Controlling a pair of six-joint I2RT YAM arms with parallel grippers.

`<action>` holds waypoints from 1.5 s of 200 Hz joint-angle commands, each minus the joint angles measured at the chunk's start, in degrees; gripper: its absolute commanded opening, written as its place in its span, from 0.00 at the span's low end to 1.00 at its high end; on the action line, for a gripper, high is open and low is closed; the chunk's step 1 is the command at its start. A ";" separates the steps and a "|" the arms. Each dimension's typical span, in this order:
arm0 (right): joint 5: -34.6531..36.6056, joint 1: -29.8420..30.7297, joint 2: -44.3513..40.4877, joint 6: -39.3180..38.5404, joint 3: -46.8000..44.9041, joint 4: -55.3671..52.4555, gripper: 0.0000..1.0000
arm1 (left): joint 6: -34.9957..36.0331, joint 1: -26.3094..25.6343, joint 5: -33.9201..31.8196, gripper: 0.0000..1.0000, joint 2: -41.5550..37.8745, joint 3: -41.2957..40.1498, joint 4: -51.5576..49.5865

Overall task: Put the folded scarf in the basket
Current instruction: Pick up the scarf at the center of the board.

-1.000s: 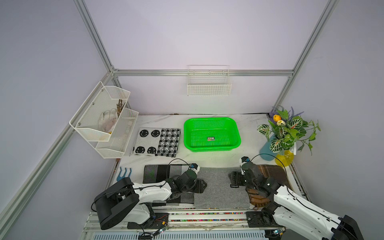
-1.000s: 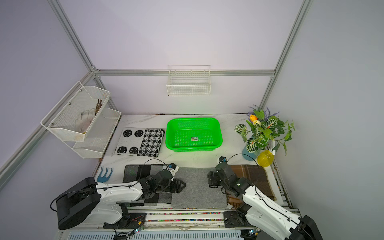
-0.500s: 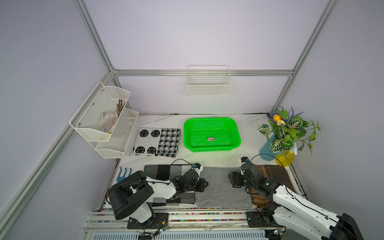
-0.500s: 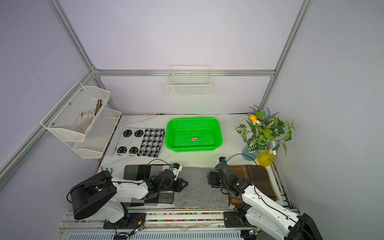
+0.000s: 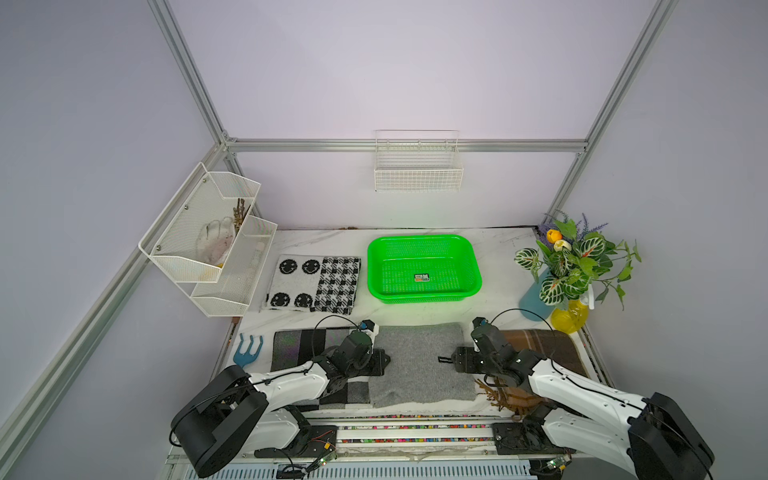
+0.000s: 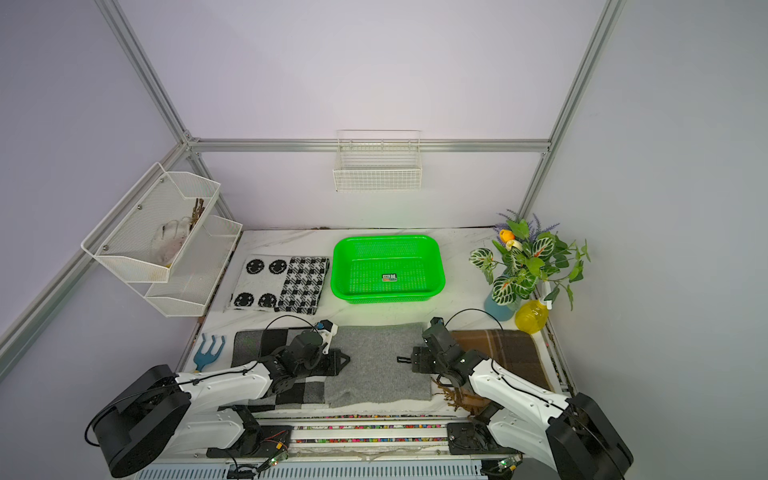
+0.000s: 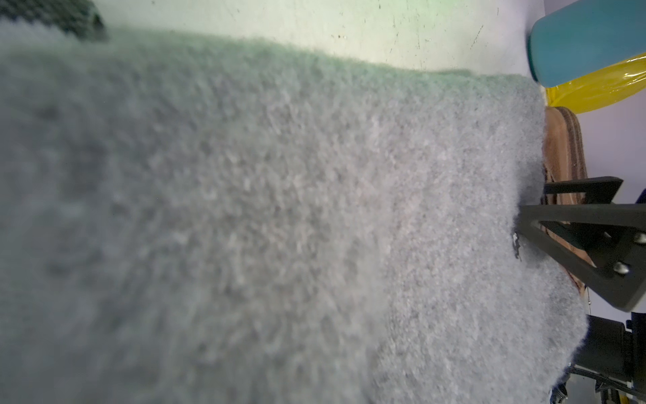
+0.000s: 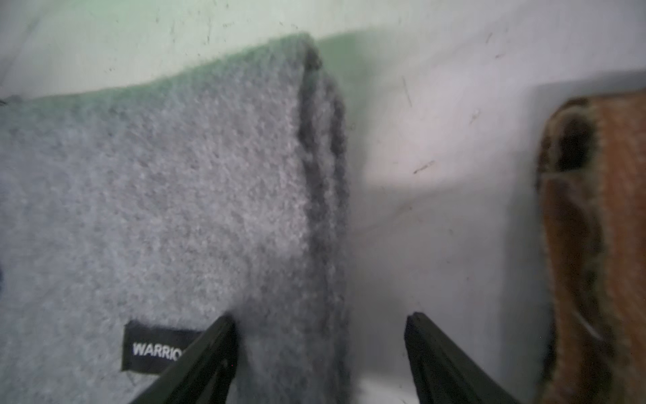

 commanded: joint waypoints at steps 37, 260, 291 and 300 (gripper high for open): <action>-8.12 0.32 5.55 -3.77 1.78 4.22 0.82 | 0.47 0.32 3.50 0.44 4.62 0.07 2.36; -10.09 -0.40 -5.93 -4.61 9.73 0.38 0.00 | 3.25 2.17 6.64 0.00 0.85 9.84 -5.08; -8.98 -0.39 -8.35 -6.13 14.99 -2.98 0.00 | 4.35 2.16 5.67 0.00 -4.95 14.43 -11.08; -9.31 -0.39 -8.61 -6.48 16.75 -3.96 0.00 | 4.48 2.25 6.01 0.00 -5.94 15.80 -12.09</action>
